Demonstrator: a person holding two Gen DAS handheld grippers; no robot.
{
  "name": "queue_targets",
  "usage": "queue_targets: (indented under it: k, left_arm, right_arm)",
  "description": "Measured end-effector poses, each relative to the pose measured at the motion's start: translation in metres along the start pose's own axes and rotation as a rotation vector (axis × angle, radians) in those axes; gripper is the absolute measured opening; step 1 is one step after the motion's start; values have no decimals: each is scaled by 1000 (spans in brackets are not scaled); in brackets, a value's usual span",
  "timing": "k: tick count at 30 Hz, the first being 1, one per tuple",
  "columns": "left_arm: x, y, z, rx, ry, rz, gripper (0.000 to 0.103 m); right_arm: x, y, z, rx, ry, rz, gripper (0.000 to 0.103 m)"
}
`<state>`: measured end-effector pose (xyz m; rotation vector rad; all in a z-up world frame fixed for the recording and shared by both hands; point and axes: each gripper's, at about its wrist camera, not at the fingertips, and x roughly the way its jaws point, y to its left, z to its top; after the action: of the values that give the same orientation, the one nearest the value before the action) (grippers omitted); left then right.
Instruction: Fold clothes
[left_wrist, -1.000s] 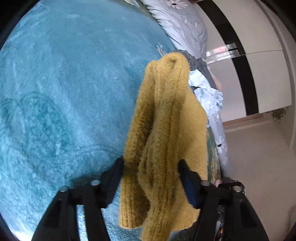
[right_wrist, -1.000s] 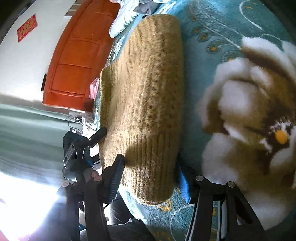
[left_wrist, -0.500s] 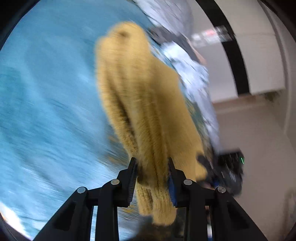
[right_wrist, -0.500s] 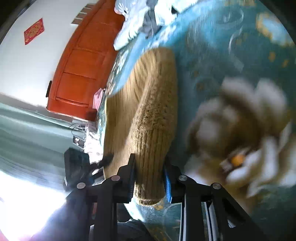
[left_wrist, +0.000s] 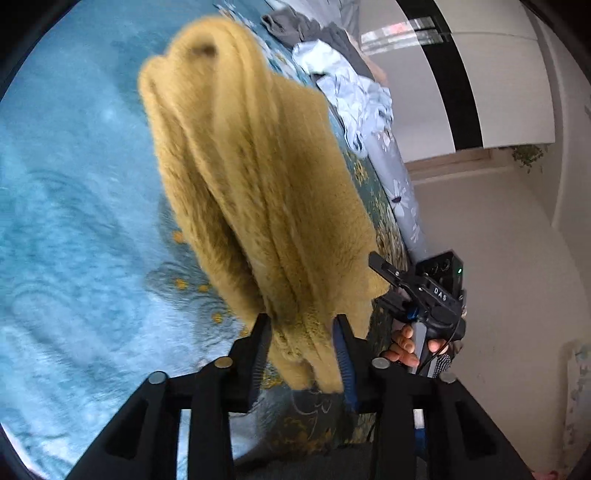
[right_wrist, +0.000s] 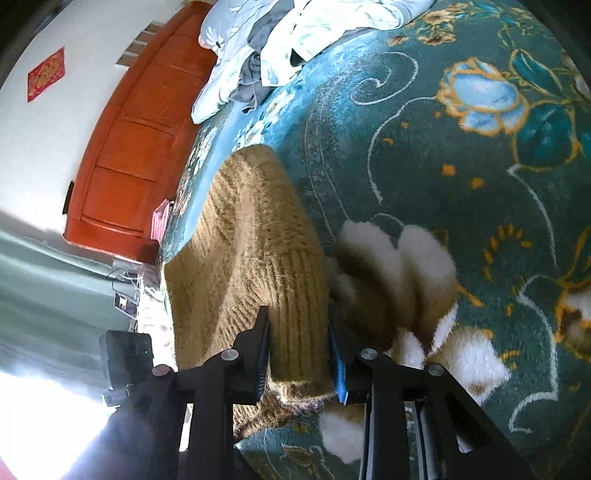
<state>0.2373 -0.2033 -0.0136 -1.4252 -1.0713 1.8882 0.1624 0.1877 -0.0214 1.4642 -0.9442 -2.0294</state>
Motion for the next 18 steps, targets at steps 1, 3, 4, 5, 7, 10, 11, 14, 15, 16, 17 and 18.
queue_targets:
  k: [1, 3, 4, 5, 7, 10, 11, 14, 15, 16, 17, 18]
  left_arm:
    - [-10, 1, 3, 0, -24, -8, 49]
    - [-32, 3, 11, 2, -90, -7, 63]
    - [-44, 4, 17, -1, -137, 2, 65]
    - [-55, 5, 25, -8, -184, 11, 68]
    - [-72, 8, 42, -28, -264, 28, 74]
    - [-75, 11, 71, -36, -319, 98, 80]
    - [-71, 12, 79, -32, -316, 109, 81]
    - [-54, 19, 100, -32, -308, 115, 81]
    - [-48, 22, 106, -37, -308, 116, 82]
    - [-40, 24, 110, -32, -304, 127, 83]
    - [-35, 26, 115, -16, -297, 155, 84]
    - [-30, 27, 119, 3, -290, 190, 84]
  right_arm:
    - [-3, -3, 0, 14, -11, 2, 40]
    - [-10, -9, -2, 41, -36, 12, 47]
    - [-14, -12, -3, 57, -51, 25, 49]
    - [-20, -15, -6, 71, -66, 43, 50]
    - [-31, -20, -12, 96, -96, 79, 55]
    - [-43, -27, -25, 128, -122, 121, 55]
    - [-46, -29, -29, 137, -128, 131, 55]
    - [-45, -26, -36, 152, -128, 149, 55]
    - [-45, -26, -39, 154, -126, 153, 55]
    - [-45, -26, -41, 157, -125, 156, 55]
    - [-46, -26, -43, 159, -125, 159, 55]
    - [-46, -27, -44, 162, -126, 159, 55]
